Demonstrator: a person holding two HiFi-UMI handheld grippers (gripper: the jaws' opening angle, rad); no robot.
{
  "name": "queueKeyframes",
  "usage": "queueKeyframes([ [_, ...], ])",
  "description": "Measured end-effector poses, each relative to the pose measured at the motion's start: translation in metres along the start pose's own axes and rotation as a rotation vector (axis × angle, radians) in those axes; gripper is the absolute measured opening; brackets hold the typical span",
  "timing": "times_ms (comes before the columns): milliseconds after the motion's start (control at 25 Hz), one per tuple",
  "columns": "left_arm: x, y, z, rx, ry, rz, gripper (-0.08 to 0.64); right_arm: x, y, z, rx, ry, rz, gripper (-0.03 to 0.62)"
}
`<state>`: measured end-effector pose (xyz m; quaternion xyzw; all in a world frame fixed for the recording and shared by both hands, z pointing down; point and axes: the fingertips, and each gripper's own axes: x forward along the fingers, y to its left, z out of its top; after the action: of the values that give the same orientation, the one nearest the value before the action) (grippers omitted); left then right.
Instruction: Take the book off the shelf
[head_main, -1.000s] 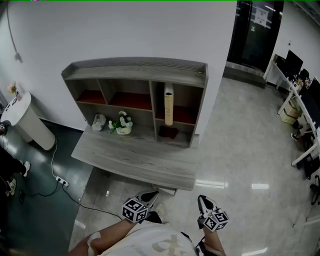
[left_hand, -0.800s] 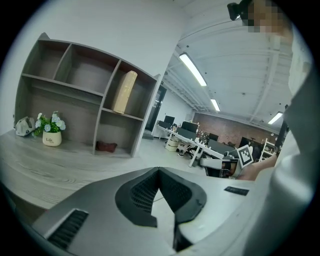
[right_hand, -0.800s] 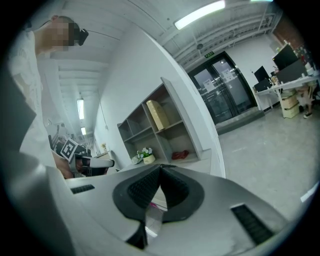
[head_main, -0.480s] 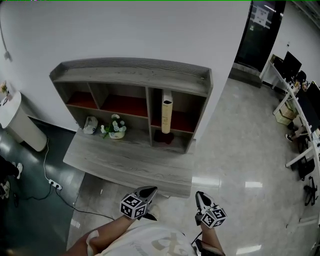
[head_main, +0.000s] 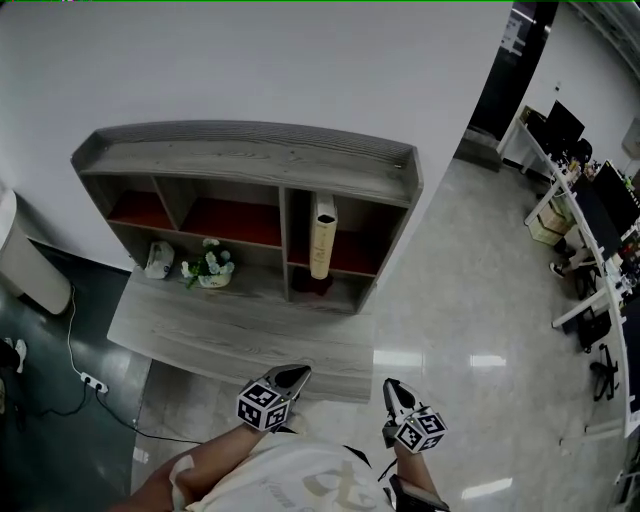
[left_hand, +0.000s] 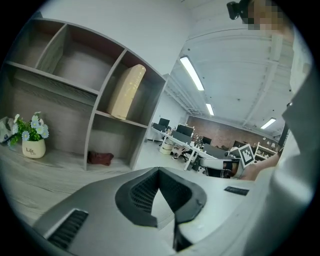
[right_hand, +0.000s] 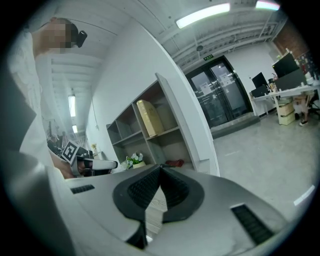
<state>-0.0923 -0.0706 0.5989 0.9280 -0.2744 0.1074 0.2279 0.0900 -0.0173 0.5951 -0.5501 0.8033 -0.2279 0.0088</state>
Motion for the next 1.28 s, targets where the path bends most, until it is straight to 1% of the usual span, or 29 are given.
queueKeyframes([
  [160, 0.010, 0.004, 0.002, 0.015, 0.011, -0.030, 0.002, 0.002, -0.004, 0.010, 0.029, -0.034, -0.022, 0.005],
  [280, 0.009, 0.002, 0.004, 0.023, 0.010, -0.046, 0.002, 0.005, -0.007, 0.013, 0.037, -0.039, -0.038, 0.005],
  [440, 0.010, 0.005, 0.012, 0.066, 0.004, -0.047, 0.002, 0.016, -0.009, 0.019, 0.022, -0.033, -0.030, 0.005],
  [560, 0.013, 0.007, 0.014, 0.077, 0.001, -0.034, 0.002, 0.024, -0.015, 0.019, 0.021, -0.028, -0.018, 0.005],
  [680, 0.017, 0.011, 0.010, 0.085, 0.010, -0.012, 0.002, 0.036, -0.021, 0.019, 0.019, -0.017, 0.011, 0.005],
  [840, 0.030, 0.012, 0.010, 0.052, 0.017, 0.025, 0.002, 0.041, -0.037, 0.029, 0.009, 0.001, 0.038, 0.005],
  [960, 0.043, 0.009, 0.018, 0.063, 0.012, 0.034, 0.002, 0.051, -0.051, 0.035, 0.003, 0.012, 0.067, 0.005],
  [1280, 0.067, 0.010, 0.043, 0.056, -0.023, 0.106, 0.002, 0.081, -0.062, 0.047, -0.019, 0.057, 0.182, 0.005],
])
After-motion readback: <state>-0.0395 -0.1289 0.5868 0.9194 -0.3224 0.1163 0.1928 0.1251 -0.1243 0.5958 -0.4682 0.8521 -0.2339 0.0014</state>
